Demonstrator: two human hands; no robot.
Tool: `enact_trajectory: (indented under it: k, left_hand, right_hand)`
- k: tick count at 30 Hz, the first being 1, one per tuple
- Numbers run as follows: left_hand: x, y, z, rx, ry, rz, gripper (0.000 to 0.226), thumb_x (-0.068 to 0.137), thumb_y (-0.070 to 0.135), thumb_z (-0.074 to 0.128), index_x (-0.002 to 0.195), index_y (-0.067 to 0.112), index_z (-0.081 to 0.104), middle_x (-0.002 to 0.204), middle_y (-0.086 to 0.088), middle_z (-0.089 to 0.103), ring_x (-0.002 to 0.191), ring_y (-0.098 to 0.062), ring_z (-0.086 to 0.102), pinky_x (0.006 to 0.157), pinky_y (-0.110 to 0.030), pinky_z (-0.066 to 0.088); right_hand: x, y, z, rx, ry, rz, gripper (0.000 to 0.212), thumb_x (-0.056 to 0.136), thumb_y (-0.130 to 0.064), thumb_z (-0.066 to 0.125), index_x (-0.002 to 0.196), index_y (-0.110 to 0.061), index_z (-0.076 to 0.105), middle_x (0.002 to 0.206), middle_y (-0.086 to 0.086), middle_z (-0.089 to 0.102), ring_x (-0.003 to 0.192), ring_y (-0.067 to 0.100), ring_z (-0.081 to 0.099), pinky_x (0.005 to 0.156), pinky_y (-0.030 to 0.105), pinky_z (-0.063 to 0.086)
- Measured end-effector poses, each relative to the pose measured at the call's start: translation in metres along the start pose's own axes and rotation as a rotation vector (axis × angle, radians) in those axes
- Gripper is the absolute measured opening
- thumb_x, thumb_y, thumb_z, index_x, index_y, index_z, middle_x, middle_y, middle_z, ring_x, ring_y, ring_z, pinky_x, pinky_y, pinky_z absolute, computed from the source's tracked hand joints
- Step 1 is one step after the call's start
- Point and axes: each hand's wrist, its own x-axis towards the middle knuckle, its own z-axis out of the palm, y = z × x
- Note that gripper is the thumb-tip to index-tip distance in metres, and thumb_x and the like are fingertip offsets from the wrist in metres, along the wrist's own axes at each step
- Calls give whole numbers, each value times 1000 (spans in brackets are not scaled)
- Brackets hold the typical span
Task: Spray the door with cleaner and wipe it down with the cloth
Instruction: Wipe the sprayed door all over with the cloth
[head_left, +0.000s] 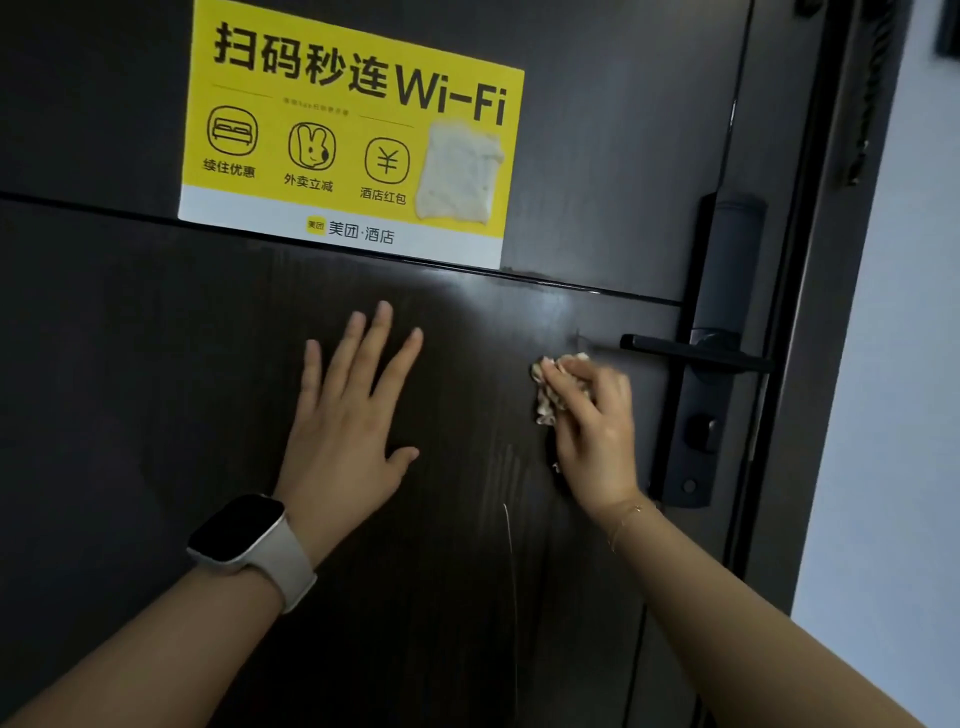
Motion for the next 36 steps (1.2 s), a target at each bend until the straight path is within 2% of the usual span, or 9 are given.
enact_trajectory:
  k: [4,9,12,14,17,21,26,29,36]
  left_hand:
    - [16,28,4,-99,-68,104,112,75,47,76,156,27,1,161,3,-23,148,-16,-21,119,-48,-11]
    - [22,35,27,-67,-151,88,121,72,66,68,151,32,-17,154,5,-38,142,-16,-35,112,-48,-23]
    - [22,31,31,-40,-144,92,123,69,71,66,152,32,-16,155,4,-36,143,-17,-33,113,-49,-22]
    - [23,31,32,-31,-132,97,122,68,72,64,153,31,-14,156,4,-34,143,-18,-33,114,-51,-21]
    - [23,31,33,-29,-124,100,122,68,72,65,154,30,-12,157,3,-32,144,-19,-31,114,-51,-20]
    - [23,31,34,-29,-125,102,123,68,72,64,153,30,-15,156,3,-34,143,-18,-32,113,-50,-21]
    - [23,31,34,-21,-123,98,126,68,70,68,152,31,-15,156,3,-36,144,-19,-32,114,-53,-18]
    - [23,31,35,-21,-122,96,126,67,70,69,152,31,-16,156,3,-35,144,-19,-32,115,-54,-18]
    - [23,32,34,-25,-119,102,126,67,68,70,152,31,-16,156,2,-35,144,-20,-32,114,-52,-19]
  right_hand:
    - [-16,17,-11,-37,68,111,59,75,21,59,127,-7,65,116,10,54,107,21,44,102,11,28]
    - [-46,19,-14,13,193,254,49,82,15,66,125,-9,66,107,1,56,102,9,40,97,11,32]
    - [-68,18,-19,43,151,251,47,81,15,67,123,-7,65,111,2,61,104,13,48,98,13,35]
    - [-86,18,-21,71,86,230,50,80,18,64,124,-4,63,124,6,61,117,21,52,107,23,36]
    - [-114,7,-14,48,-55,204,54,91,2,51,144,-5,44,155,5,35,144,25,33,120,38,25]
    - [-120,-3,-7,-74,-191,176,62,100,-24,39,155,-11,13,166,4,-3,152,27,7,124,33,3]
    - [-34,3,-7,-61,-214,80,66,97,1,45,156,-8,17,165,11,3,153,26,0,124,32,0]
    - [3,2,-2,-58,-199,61,74,90,12,47,156,-9,21,164,11,7,152,24,1,121,23,-5]
    - [-43,8,-11,-61,-185,138,69,93,8,44,156,-7,19,164,14,8,152,26,5,121,51,20]
